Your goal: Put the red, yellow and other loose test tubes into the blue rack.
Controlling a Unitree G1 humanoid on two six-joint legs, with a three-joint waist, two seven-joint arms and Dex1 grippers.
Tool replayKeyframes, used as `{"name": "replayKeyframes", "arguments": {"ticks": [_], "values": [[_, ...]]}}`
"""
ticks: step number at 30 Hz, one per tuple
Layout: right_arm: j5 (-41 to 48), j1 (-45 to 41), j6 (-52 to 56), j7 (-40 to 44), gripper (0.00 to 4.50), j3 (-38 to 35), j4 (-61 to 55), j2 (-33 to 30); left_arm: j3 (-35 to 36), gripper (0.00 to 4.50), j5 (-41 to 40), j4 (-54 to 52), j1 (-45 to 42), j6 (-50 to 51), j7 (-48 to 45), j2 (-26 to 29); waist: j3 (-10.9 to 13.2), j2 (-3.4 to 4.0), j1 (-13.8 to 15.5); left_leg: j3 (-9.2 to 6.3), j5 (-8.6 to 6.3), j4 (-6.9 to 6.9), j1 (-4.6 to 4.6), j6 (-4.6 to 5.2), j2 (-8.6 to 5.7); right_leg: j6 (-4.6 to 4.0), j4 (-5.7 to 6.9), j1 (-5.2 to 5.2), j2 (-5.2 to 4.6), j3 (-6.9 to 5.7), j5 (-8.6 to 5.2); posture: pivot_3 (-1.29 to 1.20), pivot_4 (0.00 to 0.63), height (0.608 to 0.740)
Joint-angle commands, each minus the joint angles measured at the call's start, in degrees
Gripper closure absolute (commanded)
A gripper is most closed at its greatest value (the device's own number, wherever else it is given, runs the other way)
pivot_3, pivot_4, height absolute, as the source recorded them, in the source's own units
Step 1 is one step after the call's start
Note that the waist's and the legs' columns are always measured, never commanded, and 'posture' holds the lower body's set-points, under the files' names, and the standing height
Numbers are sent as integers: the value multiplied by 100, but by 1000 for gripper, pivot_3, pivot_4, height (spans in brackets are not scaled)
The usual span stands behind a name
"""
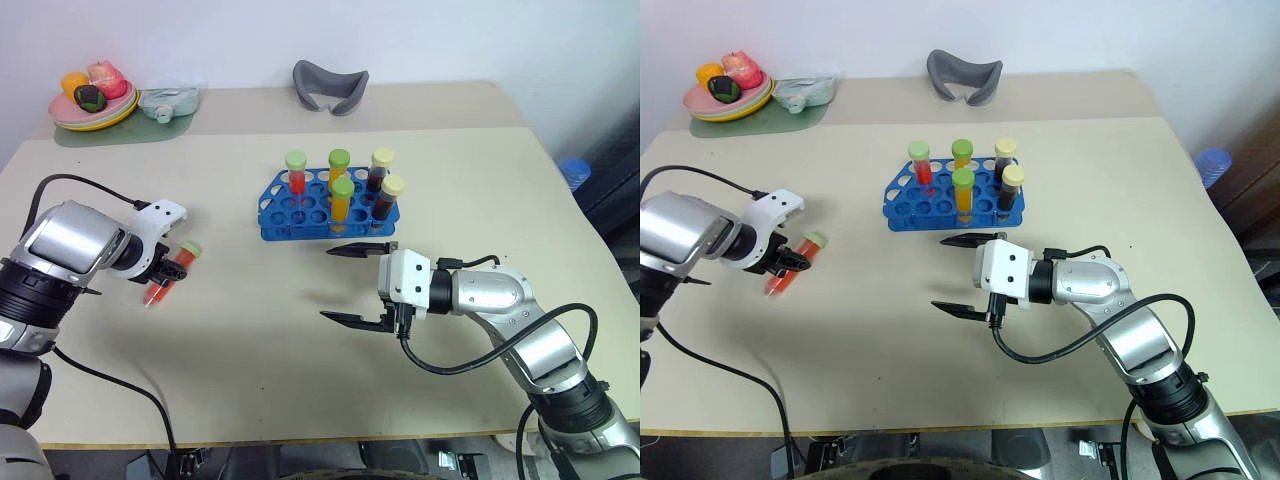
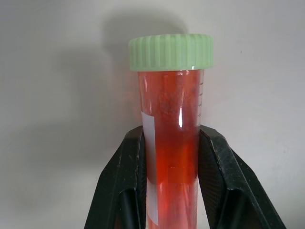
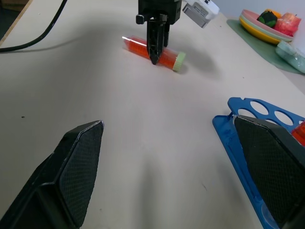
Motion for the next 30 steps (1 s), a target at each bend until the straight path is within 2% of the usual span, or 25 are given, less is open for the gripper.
{"name": "replayKeyframes", "arguments": {"ticks": [1,4,7,10,14,16,21,27,30], "values": [[16,-63,-155,12,0,-62,-87,43,737,3404,10,-159,-80,-185,256,-127,1,-2,5,0,0,0,-1,0,0,0,0,0,0,0,0,0,150,740],[3,-54,-169,-3,0,-110,-80,29,1977,3404,-203,-311,-90,-517,657,-662,1,-3,8,-1,0,2,-1,0,0,0,1,0,-2,-1,0,0,150,740],[-42,-94,-220,-121,0,-223,-20,60,3331,3404,-324,-937,320,-2146,1081,-1327,1,-8,4,-3,1,5,-3,-2,0,0,1,0,-7,-5,0,0,150,740],[-60,-311,-148,-630,0,-457,219,388,4029,3404,-510,-1513,1311,-3492,920,-1856,-4,-1,-45,4,12,4,5,-22,1,0,1,-1,-10,2,1,0,150,740],[121,-289,105,-921,0,-629,239,670,4286,3404,-530,-1449,1970,-4415,1271,-2553,-5,-5,17,9,9,5,11,-16,1,0,18,-2,-9,6,1,0,150,740],[55,-230,107,-995,0,-608,265,715,4359,3404,-346,-1372,2163,-5275,1588,-2982,-8,-16,64,4,1,14,5,-2,-3,1,20,-1,-12,4,1,0,150,740],[-41,-28,109,-1151,0,-532,200,790,4377,3404,-431,-1081,2269,-6582,1843,-3804,-13,-23,143,4,1,12,2,-2,-7,1,9,0,-16,2,2,0,150,740],[-98,159,132,-1299,0,-496,138,846,3406,3404,-410,-896,2021,-7232,1312,-4363,-13,-24,137,5,0,12,2,-1,-7,1,9,2,-15,1,2,0,150,740],[-130,328,143,-1271,0,-495,74,739,3164,3404,-375,-605,1993,-7551,1122,-4519,-13,-24,107,4,1,11,5,-2,-7,1,8,3,-13,2,2,0,150,740]]}}
